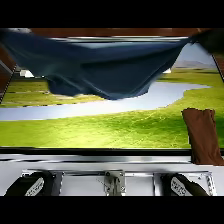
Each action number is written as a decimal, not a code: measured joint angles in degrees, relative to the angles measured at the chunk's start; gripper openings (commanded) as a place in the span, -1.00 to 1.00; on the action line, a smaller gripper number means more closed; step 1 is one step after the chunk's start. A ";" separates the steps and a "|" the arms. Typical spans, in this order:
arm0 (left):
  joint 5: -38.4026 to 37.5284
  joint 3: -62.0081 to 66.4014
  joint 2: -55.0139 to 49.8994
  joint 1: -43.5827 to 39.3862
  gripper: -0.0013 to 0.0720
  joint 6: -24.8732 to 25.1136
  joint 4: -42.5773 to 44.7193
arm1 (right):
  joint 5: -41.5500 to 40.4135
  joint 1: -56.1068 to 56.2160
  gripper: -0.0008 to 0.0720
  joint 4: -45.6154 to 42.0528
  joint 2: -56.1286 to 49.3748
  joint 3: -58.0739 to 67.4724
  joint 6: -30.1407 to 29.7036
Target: Fold the shirts.
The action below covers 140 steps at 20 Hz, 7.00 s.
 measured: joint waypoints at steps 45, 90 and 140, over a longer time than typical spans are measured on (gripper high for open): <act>12.66 -28.11 -30.88 2.97 0.53 -7.67 3.61 | -17.99 6.71 0.71 -27.23 -26.93 -15.50 10.97; -1.84 -45.00 -30.16 8.55 -0.85 -0.74 -10.34 | 21.09 3.72 -0.81 -29.29 -35.04 -24.61 8.02; 14.29 -21.33 -27.78 -1.44 -0.84 3.13 13.33 | -30.64 12.07 -0.81 -37.88 -18.71 -20.72 2.16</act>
